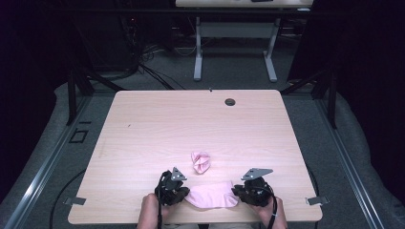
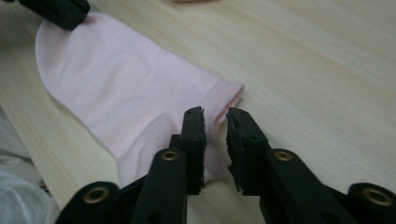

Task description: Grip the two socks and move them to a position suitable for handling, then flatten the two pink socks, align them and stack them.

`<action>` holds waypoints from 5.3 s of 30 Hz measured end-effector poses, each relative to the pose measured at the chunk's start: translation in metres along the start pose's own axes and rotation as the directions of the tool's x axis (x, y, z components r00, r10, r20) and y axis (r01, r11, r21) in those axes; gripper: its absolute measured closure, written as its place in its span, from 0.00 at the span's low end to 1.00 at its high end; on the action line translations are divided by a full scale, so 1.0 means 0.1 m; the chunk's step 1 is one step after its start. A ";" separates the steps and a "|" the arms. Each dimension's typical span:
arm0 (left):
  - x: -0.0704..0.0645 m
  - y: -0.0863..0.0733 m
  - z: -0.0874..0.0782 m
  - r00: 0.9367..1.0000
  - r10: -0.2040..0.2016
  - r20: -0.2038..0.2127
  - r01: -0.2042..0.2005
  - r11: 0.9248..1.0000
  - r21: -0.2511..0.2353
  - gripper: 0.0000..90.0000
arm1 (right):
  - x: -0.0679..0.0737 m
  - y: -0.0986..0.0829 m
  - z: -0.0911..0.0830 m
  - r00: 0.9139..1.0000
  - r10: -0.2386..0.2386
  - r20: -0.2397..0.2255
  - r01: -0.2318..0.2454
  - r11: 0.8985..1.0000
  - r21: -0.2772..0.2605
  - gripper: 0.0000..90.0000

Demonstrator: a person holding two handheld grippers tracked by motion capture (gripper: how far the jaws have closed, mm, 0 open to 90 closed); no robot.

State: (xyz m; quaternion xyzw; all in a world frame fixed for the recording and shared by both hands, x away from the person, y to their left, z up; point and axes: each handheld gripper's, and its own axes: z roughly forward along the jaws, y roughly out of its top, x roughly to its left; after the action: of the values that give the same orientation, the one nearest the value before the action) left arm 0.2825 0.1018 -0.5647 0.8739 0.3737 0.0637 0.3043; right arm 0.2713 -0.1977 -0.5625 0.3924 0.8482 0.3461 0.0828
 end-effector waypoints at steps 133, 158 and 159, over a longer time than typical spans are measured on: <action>0.26 0.75 0.33 0.982 0.185 0.027 -0.182 0.979 -0.095 0.77 | -0.65 0.86 0.39 0.997 0.030 0.065 -0.038 0.989 0.140 0.95; 0.55 0.61 -0.05 0.996 -0.035 -0.077 0.028 0.996 -0.083 0.39 | -0.66 0.77 0.31 0.997 0.046 0.065 -0.052 0.994 0.098 0.79; 0.56 0.64 -0.04 0.996 -0.044 -0.074 0.038 0.996 -0.081 0.39 | -0.66 0.76 0.30 0.997 0.042 0.062 -0.048 0.994 0.096 0.76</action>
State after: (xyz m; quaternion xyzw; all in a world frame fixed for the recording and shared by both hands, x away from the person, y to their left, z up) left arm 0.3599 0.1080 -0.5314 0.8501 0.4000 0.1053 0.3259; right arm 0.3751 -0.1953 -0.5437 0.4250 0.8522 0.2943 0.0810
